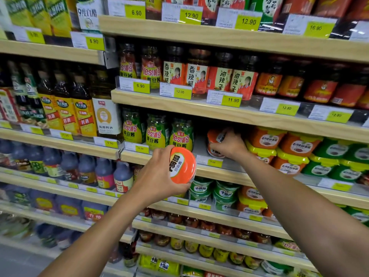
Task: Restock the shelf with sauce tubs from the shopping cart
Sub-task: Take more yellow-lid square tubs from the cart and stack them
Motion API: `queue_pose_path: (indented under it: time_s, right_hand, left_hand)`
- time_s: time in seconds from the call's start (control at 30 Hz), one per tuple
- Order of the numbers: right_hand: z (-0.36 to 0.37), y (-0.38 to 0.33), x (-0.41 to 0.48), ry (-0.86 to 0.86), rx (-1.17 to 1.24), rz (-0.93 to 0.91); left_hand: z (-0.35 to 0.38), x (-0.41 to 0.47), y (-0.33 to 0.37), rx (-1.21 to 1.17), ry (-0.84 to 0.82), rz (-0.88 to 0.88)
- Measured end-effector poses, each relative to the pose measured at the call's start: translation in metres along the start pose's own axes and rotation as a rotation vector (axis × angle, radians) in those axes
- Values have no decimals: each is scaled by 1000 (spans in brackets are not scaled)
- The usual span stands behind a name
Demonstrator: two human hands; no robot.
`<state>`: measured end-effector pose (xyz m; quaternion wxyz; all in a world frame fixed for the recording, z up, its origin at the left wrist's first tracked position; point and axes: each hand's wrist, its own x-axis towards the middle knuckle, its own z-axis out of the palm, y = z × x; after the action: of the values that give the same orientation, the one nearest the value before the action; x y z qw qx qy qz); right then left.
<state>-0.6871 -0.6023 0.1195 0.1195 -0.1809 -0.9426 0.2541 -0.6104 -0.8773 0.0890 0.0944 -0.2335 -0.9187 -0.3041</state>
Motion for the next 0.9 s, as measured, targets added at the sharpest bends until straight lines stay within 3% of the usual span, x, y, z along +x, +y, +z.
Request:
queue_pose_path:
  time_s: [0.2,0.43,0.9]
  right_hand:
    - [6,10,8,-24,-90,-1]
    - [14,22,-14,218,-377,-325]
    - [20,31,18,134,-299,-295]
  left_hand:
    - [1,8,-9,28,-11,-12]
    - [9,23,-11,6,-19,-27]
    - [21,40,-3,-9,-37,-6]
